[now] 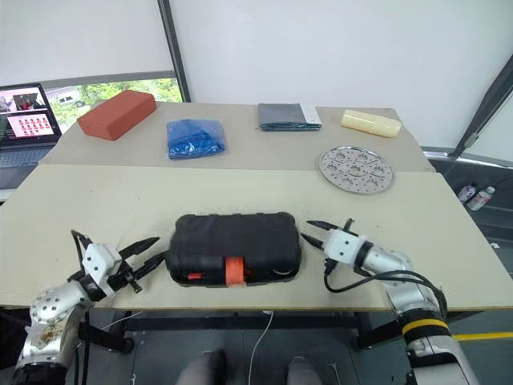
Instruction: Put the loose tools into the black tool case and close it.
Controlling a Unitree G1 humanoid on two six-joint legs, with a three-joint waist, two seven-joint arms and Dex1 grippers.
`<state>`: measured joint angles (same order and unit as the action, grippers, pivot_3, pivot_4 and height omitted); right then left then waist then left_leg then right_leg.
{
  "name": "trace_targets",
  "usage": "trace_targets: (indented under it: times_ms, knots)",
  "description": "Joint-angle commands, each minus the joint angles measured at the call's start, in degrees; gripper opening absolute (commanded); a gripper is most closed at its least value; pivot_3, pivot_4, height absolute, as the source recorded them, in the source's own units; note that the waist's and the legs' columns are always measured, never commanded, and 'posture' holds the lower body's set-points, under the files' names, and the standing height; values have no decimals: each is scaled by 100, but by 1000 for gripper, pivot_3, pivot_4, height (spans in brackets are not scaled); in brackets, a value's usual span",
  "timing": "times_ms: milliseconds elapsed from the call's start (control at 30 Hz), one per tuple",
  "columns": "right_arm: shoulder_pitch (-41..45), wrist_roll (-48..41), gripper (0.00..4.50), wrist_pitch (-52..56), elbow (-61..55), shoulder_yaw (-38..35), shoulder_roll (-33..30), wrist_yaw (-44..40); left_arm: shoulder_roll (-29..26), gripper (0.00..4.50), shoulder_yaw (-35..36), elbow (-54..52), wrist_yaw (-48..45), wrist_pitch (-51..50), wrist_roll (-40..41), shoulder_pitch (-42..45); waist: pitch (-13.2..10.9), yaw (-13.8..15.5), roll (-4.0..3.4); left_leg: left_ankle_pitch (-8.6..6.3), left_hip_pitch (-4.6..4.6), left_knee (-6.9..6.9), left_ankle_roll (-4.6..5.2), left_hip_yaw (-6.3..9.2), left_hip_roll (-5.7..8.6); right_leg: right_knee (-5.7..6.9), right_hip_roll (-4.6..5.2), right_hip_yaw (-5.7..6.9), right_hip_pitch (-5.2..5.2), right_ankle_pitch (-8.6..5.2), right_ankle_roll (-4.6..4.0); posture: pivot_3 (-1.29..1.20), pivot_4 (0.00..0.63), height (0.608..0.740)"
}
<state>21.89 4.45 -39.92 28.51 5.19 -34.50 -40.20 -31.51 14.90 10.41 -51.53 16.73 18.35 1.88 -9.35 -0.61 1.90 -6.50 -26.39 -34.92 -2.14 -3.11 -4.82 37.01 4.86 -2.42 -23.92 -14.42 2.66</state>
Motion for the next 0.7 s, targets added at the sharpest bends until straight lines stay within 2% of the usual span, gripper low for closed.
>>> trace_targets:
  times_ms: [33, 100, 200, 267, 400, 433, 567, 633, 700]
  knots:
    - [-366, -1119, 2273, 534, -554, -313, -341, -762, -184, 3096, 377, -189, 134, -427, 436, 48, 0, -2, 0, 1, 5, -1, 0, 0, 0, 0, 0, 0, 7, 0, 0, 0, 150, 740]
    - [-847, -2052, 1726, 1510, -1267, -338, -569, -1489, -291, 3125, 333, -203, 111, -818, 535, 220, 0, 11, 0, 4, 20, -3, 5, 1, 0, 0, 0, 0, 30, 2, -2, 0, 150, 740]
    - [-1427, -2741, 625, 2365, -2348, -265, -874, -2041, -386, 2302, 69, -141, 71, -1486, 595, 779, 0, 56, 0, 1, 39, -1, 1, 3, 0, -6, 2, 4, 56, -4, -14, 0, 150, 740]
    - [-1676, -2938, 73, 2943, -2937, -164, -987, -2169, -393, 1660, -126, 1, -16, -1779, 543, 1221, 0, 71, 0, 0, 41, -3, -1, 3, 0, -7, 2, 5, 59, -8, -9, 0, 150, 740]
    - [-1922, -2813, 0, 3624, -3751, 192, -1061, -2330, -422, 220, -642, 822, -305, -1962, 121, 2255, 2, 86, 2, -2, 51, -7, -5, 3, 2, -13, 2, 6, 69, -23, 15, 0, 150, 740]
    - [-1878, -2768, 0, 3793, -3884, 296, -970, -2255, -427, 61, -789, 1194, -395, -1977, -14, 2589, 2, 84, 2, -3, 52, -7, -5, 3, 2, -14, 2, 6, 69, -23, 15, 0, 150, 740]
    - [-1406, -2227, 0, 4553, -4051, 882, -525, -1832, -451, 61, -1560, 2964, -1119, -1610, -789, 3878, 0, 83, 8, -2, 49, -9, -4, 10, 1, -15, -8, 6, 65, -21, 21, 0, 150, 740]
    - [-1144, -1990, 0, 4665, -3864, 973, -354, -1687, -414, 61, -1682, 3433, -1539, -1430, -849, 4129, 1, 64, 7, -2, 43, -9, -4, 8, 2, -22, -8, 3, 62, -20, 23, 0, 150, 740]
    - [-812, -1761, 0, 4725, -3494, 994, -152, -1498, -354, 61, -1700, 3707, -1853, -1750, -783, 4279, 0, 48, 8, -2, 31, -8, -2, 8, 3, -26, -8, 3, 56, -8, 42, 0, 150, 740]
